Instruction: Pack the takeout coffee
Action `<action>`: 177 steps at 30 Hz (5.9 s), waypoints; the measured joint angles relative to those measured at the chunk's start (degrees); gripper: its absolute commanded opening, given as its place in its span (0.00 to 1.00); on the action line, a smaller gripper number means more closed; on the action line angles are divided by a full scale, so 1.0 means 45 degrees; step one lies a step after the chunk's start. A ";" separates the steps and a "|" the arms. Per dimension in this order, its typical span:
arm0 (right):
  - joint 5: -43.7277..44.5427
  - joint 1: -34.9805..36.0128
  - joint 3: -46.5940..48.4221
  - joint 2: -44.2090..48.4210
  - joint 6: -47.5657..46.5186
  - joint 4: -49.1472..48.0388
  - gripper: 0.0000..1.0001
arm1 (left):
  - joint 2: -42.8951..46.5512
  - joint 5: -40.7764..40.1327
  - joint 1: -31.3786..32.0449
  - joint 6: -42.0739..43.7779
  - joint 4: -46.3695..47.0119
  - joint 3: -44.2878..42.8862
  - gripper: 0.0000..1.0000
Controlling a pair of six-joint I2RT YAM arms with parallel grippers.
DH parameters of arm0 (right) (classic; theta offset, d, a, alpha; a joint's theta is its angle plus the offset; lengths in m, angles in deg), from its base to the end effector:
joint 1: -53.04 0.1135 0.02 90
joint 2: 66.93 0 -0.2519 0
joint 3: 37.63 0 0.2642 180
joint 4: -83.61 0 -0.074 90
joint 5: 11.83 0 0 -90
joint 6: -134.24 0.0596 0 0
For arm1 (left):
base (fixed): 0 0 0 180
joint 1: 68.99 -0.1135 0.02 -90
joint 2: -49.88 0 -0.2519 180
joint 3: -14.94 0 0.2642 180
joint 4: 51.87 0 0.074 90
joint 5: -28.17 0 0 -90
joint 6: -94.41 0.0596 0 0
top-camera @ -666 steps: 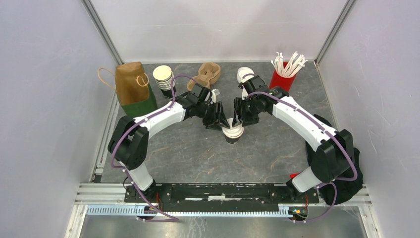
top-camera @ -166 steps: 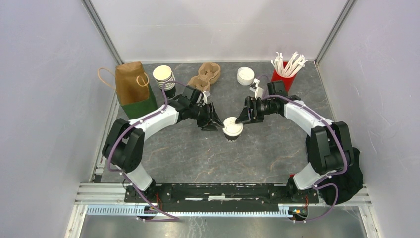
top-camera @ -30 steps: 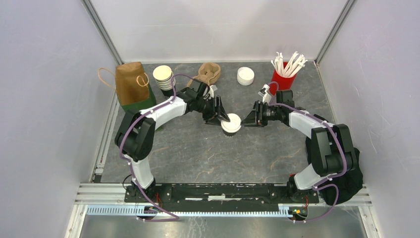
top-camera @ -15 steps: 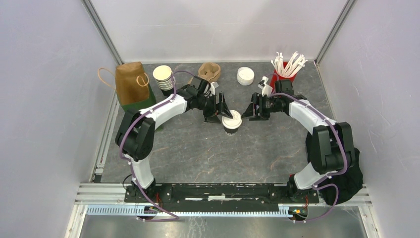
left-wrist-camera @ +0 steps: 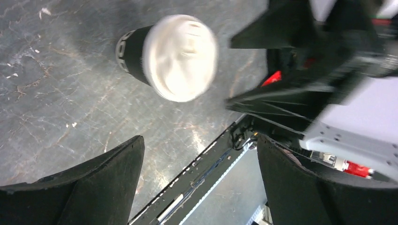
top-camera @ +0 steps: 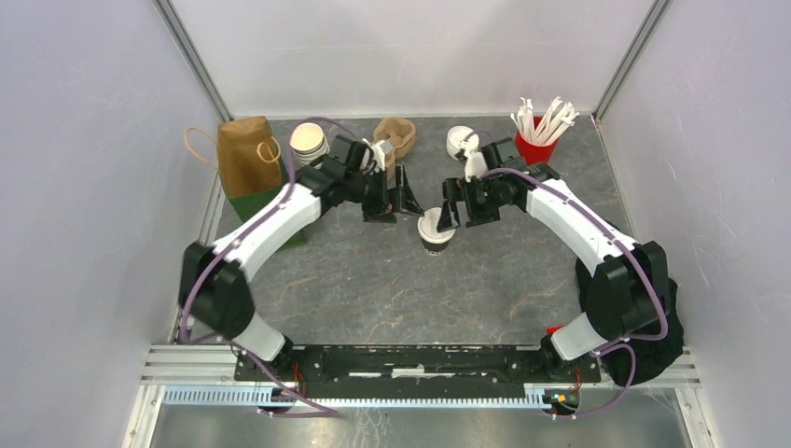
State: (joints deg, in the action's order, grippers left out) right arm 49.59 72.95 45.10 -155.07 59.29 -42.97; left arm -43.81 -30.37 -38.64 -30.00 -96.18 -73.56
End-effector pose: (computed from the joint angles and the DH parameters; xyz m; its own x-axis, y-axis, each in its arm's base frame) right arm 0.3102 0.1427 0.2323 -0.9150 -0.0889 -0.3935 -0.3047 0.7916 0.5297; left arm 0.3126 -0.2191 0.2461 -0.9502 -0.0022 -0.3115 0.2261 0.6831 -0.6944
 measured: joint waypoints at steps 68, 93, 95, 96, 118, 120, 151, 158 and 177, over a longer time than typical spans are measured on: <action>0.8514 0.3696 0.1365 -0.1025 -0.0563 0.0389 0.86 | 0.4308 -0.1865 0.0034 0.0976 -0.2943 -0.1263 0.97; 0.9670 -0.2239 -0.3283 0.3983 -0.0656 -0.0306 0.98 | 0.3585 -0.1865 0.0034 0.1151 -0.3016 -0.1719 0.97; 0.9729 -0.2273 -0.3113 0.3983 -0.0821 0.0160 0.98 | 0.3565 -0.1865 0.0034 0.1151 -0.3021 -0.1719 0.97; 0.9743 -0.2288 -0.2977 0.3978 -0.0908 0.0471 0.98 | 0.3565 -0.1865 0.0034 0.1151 -0.3026 -0.1719 0.97; 0.2501 -0.1428 -0.2157 0.7796 -0.1491 0.2414 0.98 | 0.2055 -0.2807 0.0039 0.0447 -0.3172 -0.1880 0.91; 0.1666 -0.1428 -0.2399 0.8451 -0.1054 0.2429 0.98 | 0.1457 -0.3395 0.0039 0.0481 -0.3371 -0.2127 0.90; 0.2540 -0.1423 -0.0248 0.6217 -0.1326 0.3939 0.98 | -0.8082 -1.0768 0.0117 0.5673 -0.4818 -1.0472 0.72; 0.2837 -0.1423 0.0248 0.5673 -0.1666 0.3929 0.98 | -0.8582 -0.9432 -0.0083 0.5663 -0.4575 -1.0894 0.83; 0.3036 -0.1423 0.0267 0.5202 -0.1812 0.3934 0.98 | -0.9588 -0.6237 -0.1481 0.5294 -0.3755 -1.1604 0.56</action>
State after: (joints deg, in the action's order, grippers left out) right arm 63.25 66.54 46.30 -131.66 51.14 -25.26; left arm -86.95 -58.43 -45.31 -6.17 -113.08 -125.78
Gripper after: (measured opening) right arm 0.979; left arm 0.592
